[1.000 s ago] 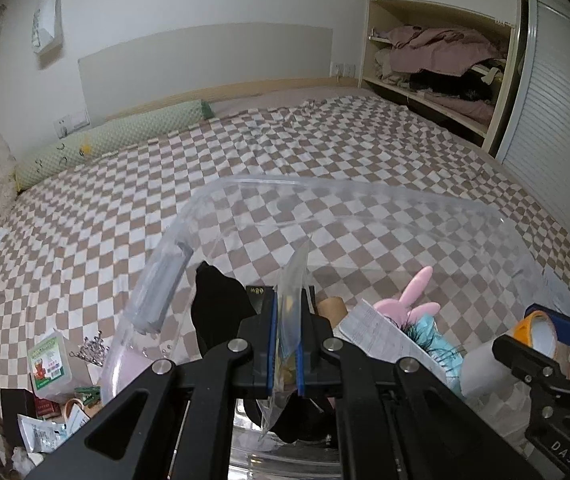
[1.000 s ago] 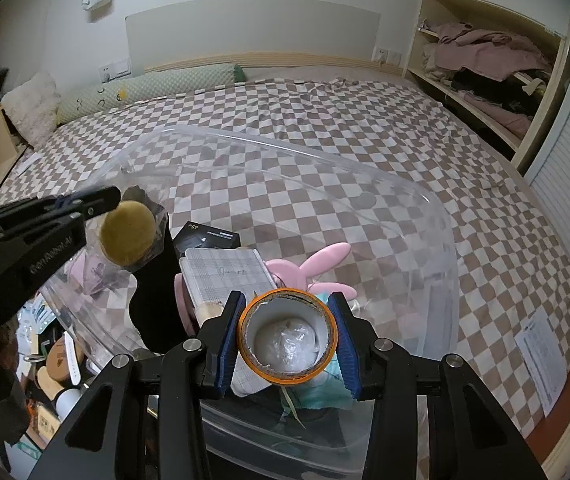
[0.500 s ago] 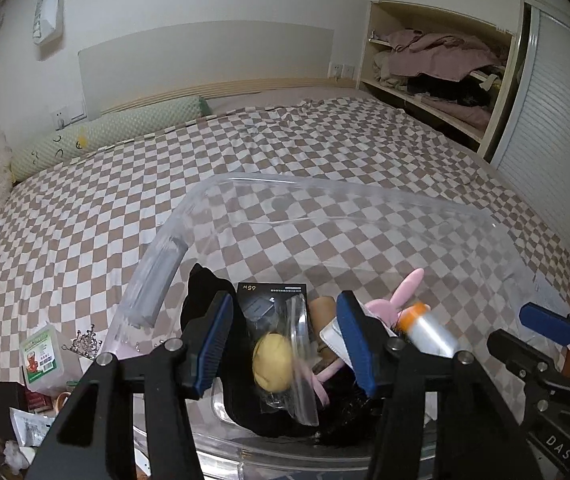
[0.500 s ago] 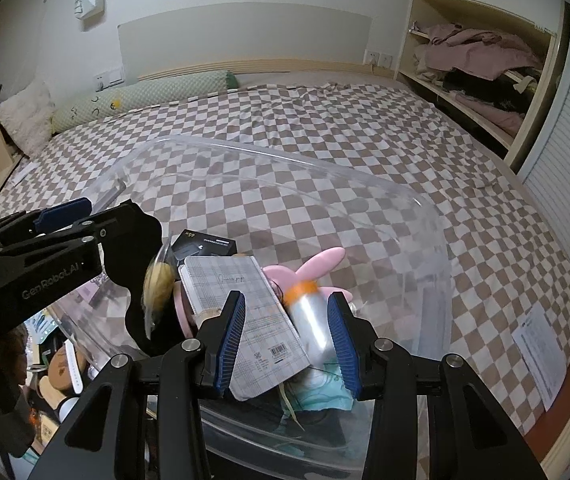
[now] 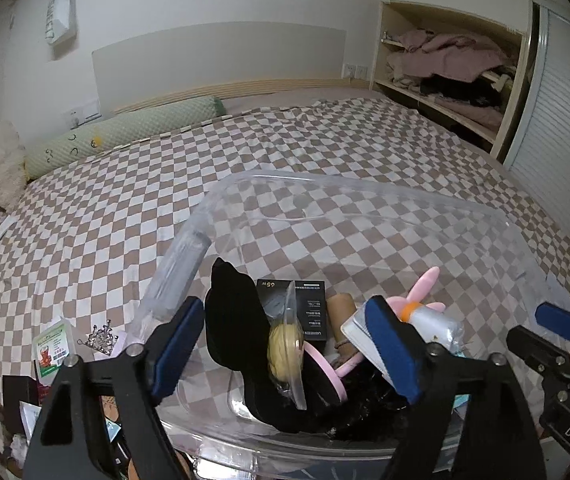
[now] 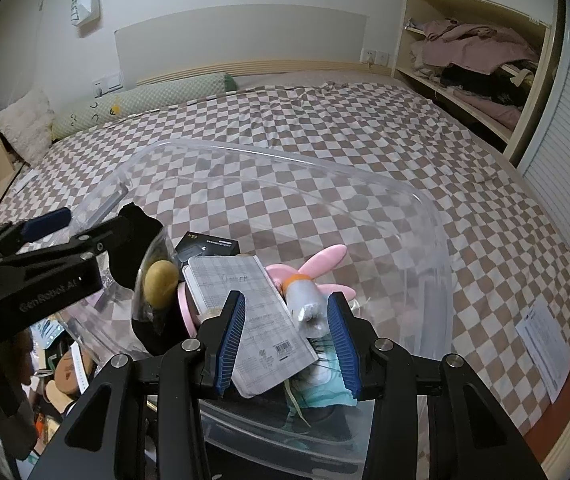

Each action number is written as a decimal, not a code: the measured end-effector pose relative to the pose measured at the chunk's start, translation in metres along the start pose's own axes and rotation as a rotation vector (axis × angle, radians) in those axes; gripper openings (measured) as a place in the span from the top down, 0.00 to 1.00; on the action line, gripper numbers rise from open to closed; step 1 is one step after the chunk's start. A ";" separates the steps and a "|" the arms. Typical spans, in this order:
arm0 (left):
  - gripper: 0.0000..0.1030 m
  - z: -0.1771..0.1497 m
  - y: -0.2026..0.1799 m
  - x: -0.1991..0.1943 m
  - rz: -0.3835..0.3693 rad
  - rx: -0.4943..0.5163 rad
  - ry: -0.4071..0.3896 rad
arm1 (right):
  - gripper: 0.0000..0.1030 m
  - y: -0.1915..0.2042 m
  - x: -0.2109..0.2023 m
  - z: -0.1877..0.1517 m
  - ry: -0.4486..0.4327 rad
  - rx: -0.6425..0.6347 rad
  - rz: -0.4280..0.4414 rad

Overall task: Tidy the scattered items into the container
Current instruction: 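Release the sponge into the clear box with the left tool while the right tool drops the tape, then withdraw both open tools from the clear box back toward the scattered items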

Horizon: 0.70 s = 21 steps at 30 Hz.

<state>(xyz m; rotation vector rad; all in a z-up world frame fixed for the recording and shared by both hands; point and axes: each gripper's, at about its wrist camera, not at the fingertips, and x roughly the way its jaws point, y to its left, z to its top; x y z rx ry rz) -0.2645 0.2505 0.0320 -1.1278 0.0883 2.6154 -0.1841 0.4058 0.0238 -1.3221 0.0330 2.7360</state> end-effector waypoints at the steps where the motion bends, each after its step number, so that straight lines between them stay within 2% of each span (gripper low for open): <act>1: 0.13 0.000 0.001 -0.001 -0.007 -0.005 0.003 | 0.58 0.000 -0.001 0.000 0.000 0.001 -0.001; 3: 0.06 -0.001 0.003 -0.003 -0.011 -0.007 0.004 | 0.58 0.001 -0.002 -0.002 0.000 0.006 -0.003; 7: 0.01 -0.002 0.004 -0.009 0.003 0.018 0.001 | 0.57 0.004 -0.004 -0.004 -0.002 0.006 -0.016; 9: 0.00 -0.004 0.005 -0.012 0.007 0.035 0.004 | 0.30 0.006 -0.004 -0.006 -0.011 0.000 -0.037; 10: 0.00 -0.005 0.005 -0.014 0.009 0.043 0.006 | 0.02 0.007 -0.005 -0.007 -0.029 -0.003 -0.054; 14: 0.00 -0.008 0.011 -0.022 0.022 0.065 0.002 | 0.00 0.017 -0.006 -0.009 -0.066 -0.042 -0.098; 21: 0.00 -0.011 0.025 -0.038 0.036 0.048 -0.008 | 0.00 0.031 -0.008 -0.015 -0.083 -0.080 -0.107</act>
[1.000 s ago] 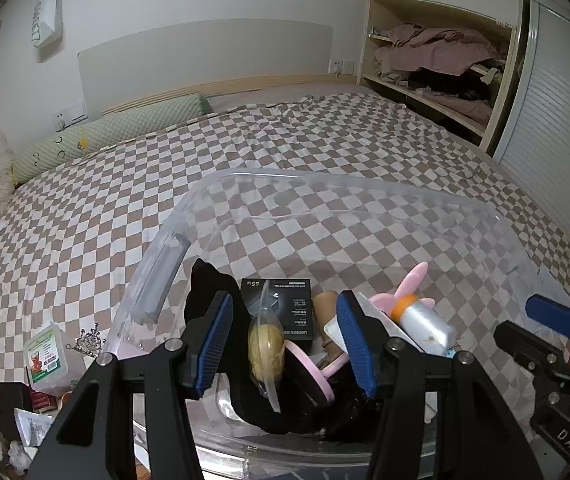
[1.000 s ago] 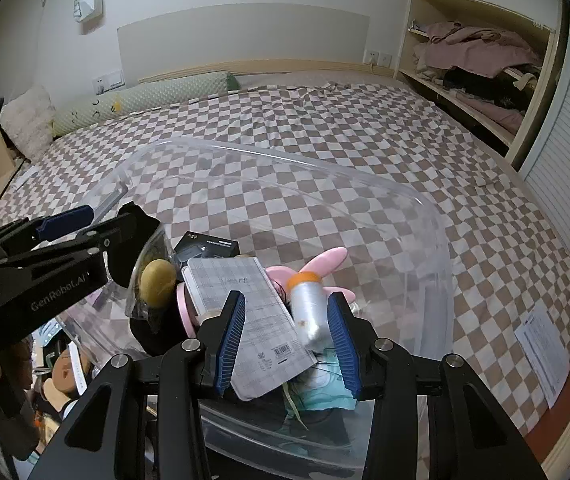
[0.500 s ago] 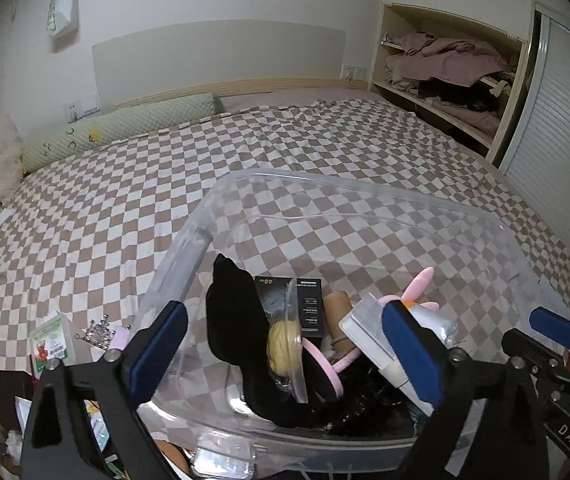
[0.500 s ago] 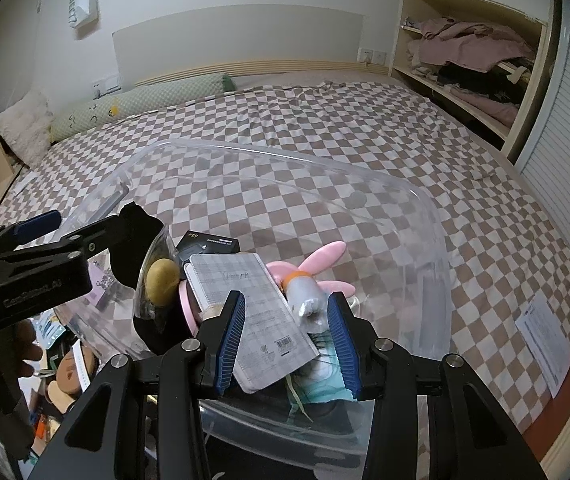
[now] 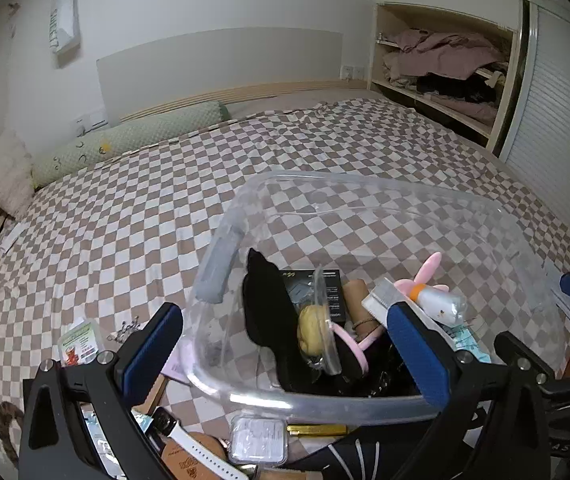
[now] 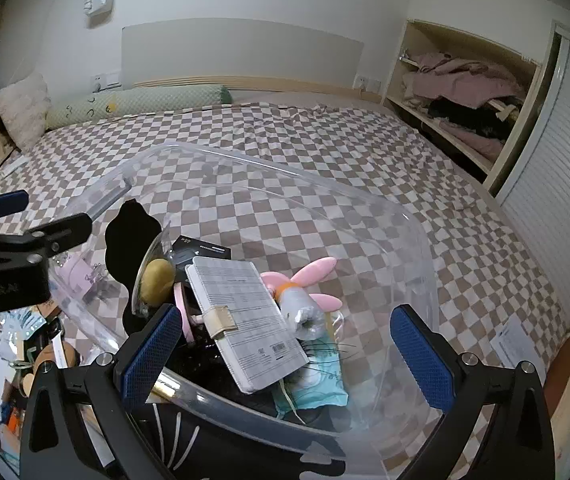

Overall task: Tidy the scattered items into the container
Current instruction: 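Withdraw both open tools from the clear box back toward the scattered items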

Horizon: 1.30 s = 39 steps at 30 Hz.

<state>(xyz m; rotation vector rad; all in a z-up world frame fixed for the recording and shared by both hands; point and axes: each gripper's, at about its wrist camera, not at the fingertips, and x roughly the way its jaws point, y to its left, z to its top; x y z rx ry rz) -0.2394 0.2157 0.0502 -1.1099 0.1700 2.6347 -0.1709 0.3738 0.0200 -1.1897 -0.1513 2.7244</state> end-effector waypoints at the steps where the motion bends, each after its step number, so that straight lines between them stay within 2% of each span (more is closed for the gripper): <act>1: 0.00 -0.001 0.002 -0.002 0.005 0.003 -0.002 | 0.00 0.001 -0.002 -0.001 -0.003 -0.001 0.001; 10: 0.00 -0.011 0.016 -0.031 0.025 0.032 -0.042 | 0.00 0.011 -0.026 0.002 -0.043 0.016 0.023; 15: 0.00 -0.016 0.028 -0.059 0.032 0.025 -0.087 | 0.00 0.019 -0.047 0.007 -0.091 0.019 0.063; 21: 0.00 -0.022 0.043 -0.100 0.091 0.056 -0.162 | 0.00 0.028 -0.069 0.010 -0.127 0.032 0.122; 29: 0.00 -0.042 0.075 -0.143 0.103 0.045 -0.221 | 0.00 0.044 -0.091 0.013 -0.176 0.011 0.184; 33: 0.00 -0.057 0.091 -0.155 0.144 0.049 -0.232 | 0.00 0.052 -0.100 0.015 -0.191 0.028 0.233; 39: 0.00 -0.087 0.121 -0.166 0.163 0.000 -0.215 | 0.00 0.068 -0.117 0.017 -0.247 0.033 0.260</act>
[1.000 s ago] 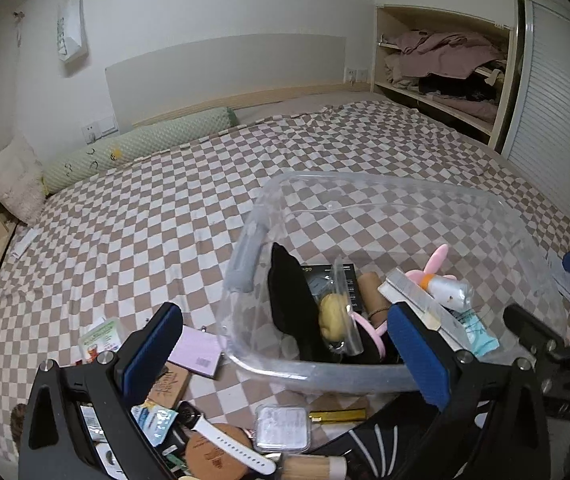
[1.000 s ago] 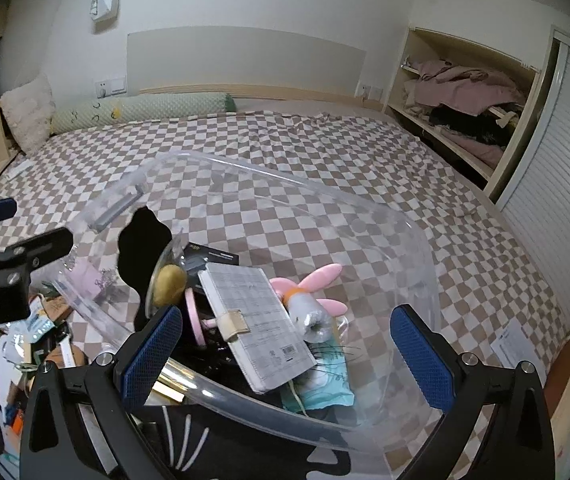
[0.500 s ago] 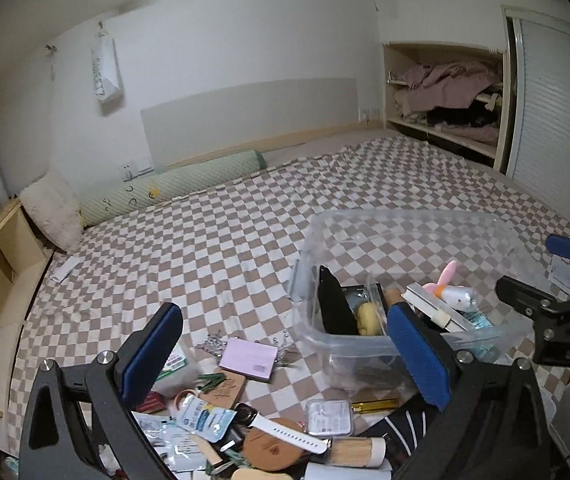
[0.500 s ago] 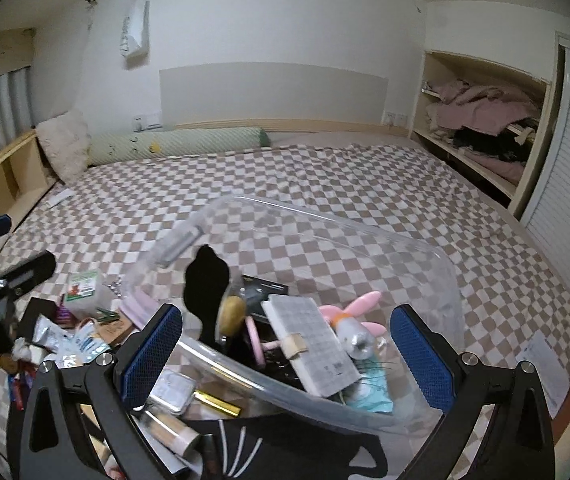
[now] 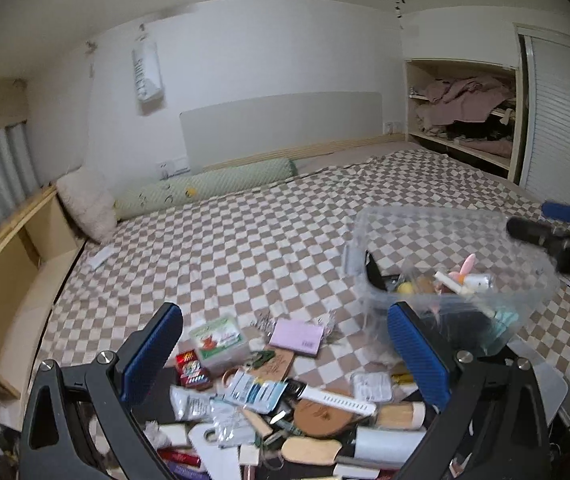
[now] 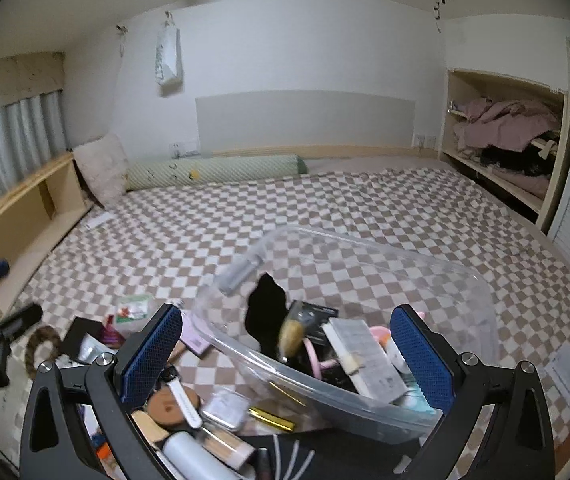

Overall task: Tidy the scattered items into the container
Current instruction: 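Withdraw both open tools from the clear box back toward the scattered items, then lower the right tool onto the white thermos while the left tool approaches the pink scissors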

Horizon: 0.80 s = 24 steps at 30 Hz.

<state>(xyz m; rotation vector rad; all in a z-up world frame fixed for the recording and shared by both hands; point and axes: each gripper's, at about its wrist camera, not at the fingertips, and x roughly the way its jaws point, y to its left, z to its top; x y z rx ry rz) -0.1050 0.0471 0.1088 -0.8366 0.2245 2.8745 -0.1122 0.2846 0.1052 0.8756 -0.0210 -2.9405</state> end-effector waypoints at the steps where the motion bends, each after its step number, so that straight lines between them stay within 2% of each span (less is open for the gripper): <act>1: 0.00 -0.005 0.005 -0.001 0.009 -0.005 0.005 | 0.00 0.004 -0.002 0.000 -0.011 -0.012 0.009; 10: 0.00 -0.039 0.053 -0.006 0.057 -0.130 0.034 | 0.00 0.043 -0.012 -0.009 -0.059 -0.126 0.138; 16: 0.00 -0.066 0.065 0.001 0.107 -0.098 0.078 | 0.00 0.068 -0.011 -0.028 -0.096 -0.252 0.156; 19: 0.00 -0.081 0.063 0.008 0.099 -0.078 0.116 | 0.00 0.075 -0.001 -0.040 -0.070 -0.291 0.160; 24: 0.00 -0.100 0.054 0.018 0.076 -0.034 0.168 | 0.00 0.093 0.017 -0.058 0.022 -0.402 0.143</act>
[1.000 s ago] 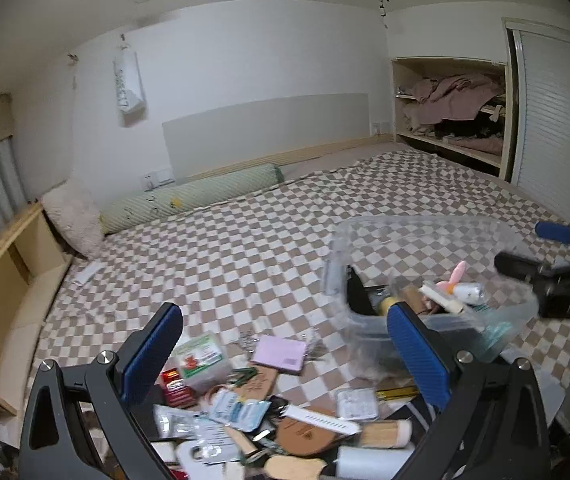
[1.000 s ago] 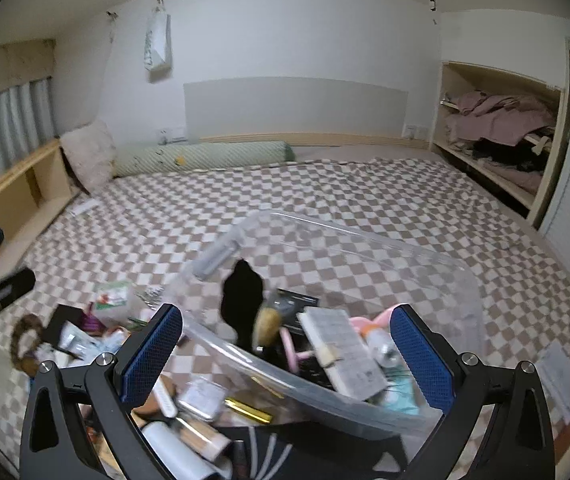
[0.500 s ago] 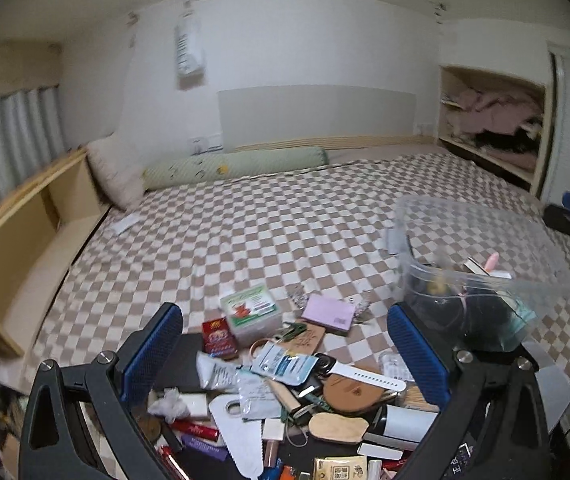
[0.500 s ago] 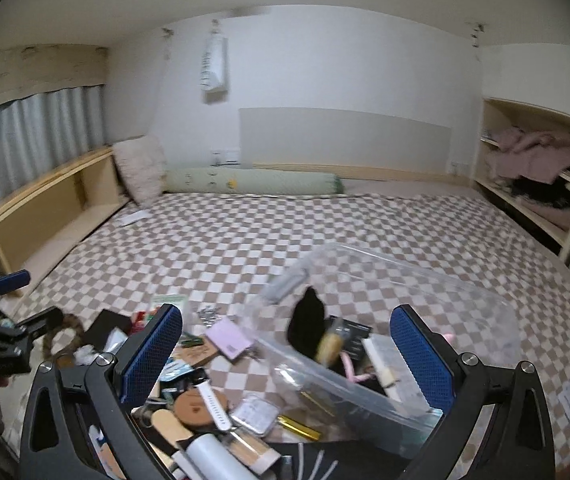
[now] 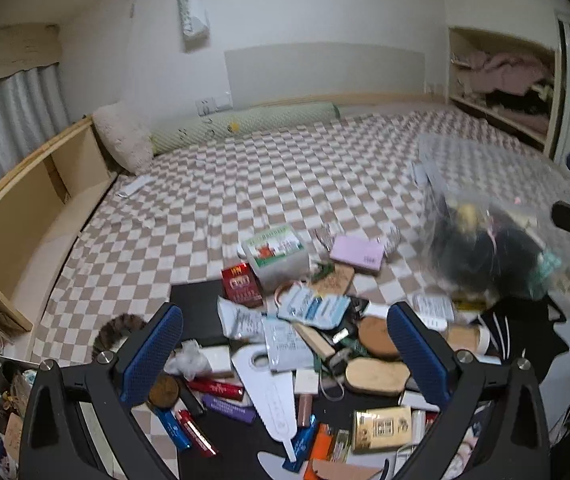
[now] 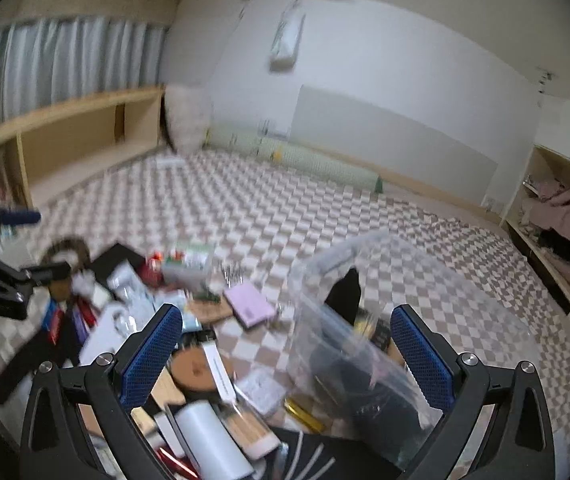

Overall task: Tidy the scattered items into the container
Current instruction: 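Lower the right tool onto the white thermos while the left tool approaches the pink scissors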

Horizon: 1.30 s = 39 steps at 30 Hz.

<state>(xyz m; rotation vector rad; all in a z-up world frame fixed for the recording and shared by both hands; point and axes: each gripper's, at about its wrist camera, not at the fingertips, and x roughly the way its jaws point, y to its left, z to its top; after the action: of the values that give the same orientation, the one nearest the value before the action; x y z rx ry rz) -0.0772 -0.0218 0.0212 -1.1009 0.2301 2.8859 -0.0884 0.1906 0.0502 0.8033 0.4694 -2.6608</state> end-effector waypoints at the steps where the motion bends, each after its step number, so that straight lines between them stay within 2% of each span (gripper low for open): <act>1: 0.00 -0.003 -0.002 0.003 0.000 0.012 0.010 | 0.00 0.004 0.003 -0.003 0.018 -0.021 0.020; 7: 0.00 -0.021 -0.015 0.023 -0.002 0.070 0.079 | 0.00 0.021 0.023 -0.025 0.133 -0.113 0.066; 13: 0.00 -0.045 -0.027 0.033 -0.067 0.093 0.158 | 0.01 0.033 0.040 -0.055 0.220 -0.175 0.139; 16: 0.00 -0.057 -0.034 0.038 -0.095 0.096 0.211 | 0.23 0.040 0.055 -0.071 0.280 -0.195 0.185; 17: 0.00 -0.062 -0.037 0.040 -0.105 0.097 0.224 | 0.27 0.042 0.061 -0.076 0.303 -0.198 0.198; 19: 0.00 -0.069 -0.042 0.041 -0.118 0.098 0.243 | 0.28 0.046 0.073 -0.087 0.347 -0.209 0.219; 27: 0.01 -0.096 -0.062 0.049 -0.183 0.124 0.309 | 0.29 0.058 0.093 -0.118 0.428 -0.247 0.277; 28: 0.02 -0.098 -0.066 0.050 -0.186 0.137 0.313 | 0.30 0.060 0.094 -0.122 0.439 -0.255 0.285; 29: 0.02 -0.100 -0.069 0.050 -0.188 0.150 0.317 | 0.39 0.061 0.095 -0.124 0.446 -0.262 0.290; 30: 0.02 -0.102 -0.072 0.051 -0.190 0.164 0.322 | 0.43 0.062 0.097 -0.127 0.457 -0.270 0.296; 31: 0.02 -0.104 -0.075 0.051 -0.195 0.172 0.326 | 0.44 0.064 0.099 -0.130 0.470 -0.276 0.301; 39: 0.02 -0.108 -0.092 0.046 -0.261 0.212 0.334 | 0.43 0.065 0.117 -0.146 0.538 -0.272 0.345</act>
<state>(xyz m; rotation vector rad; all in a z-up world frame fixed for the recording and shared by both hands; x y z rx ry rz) -0.0315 0.0523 -0.1005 -1.4420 0.3633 2.3799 -0.0862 0.1658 -0.1462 1.3691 0.7253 -1.9958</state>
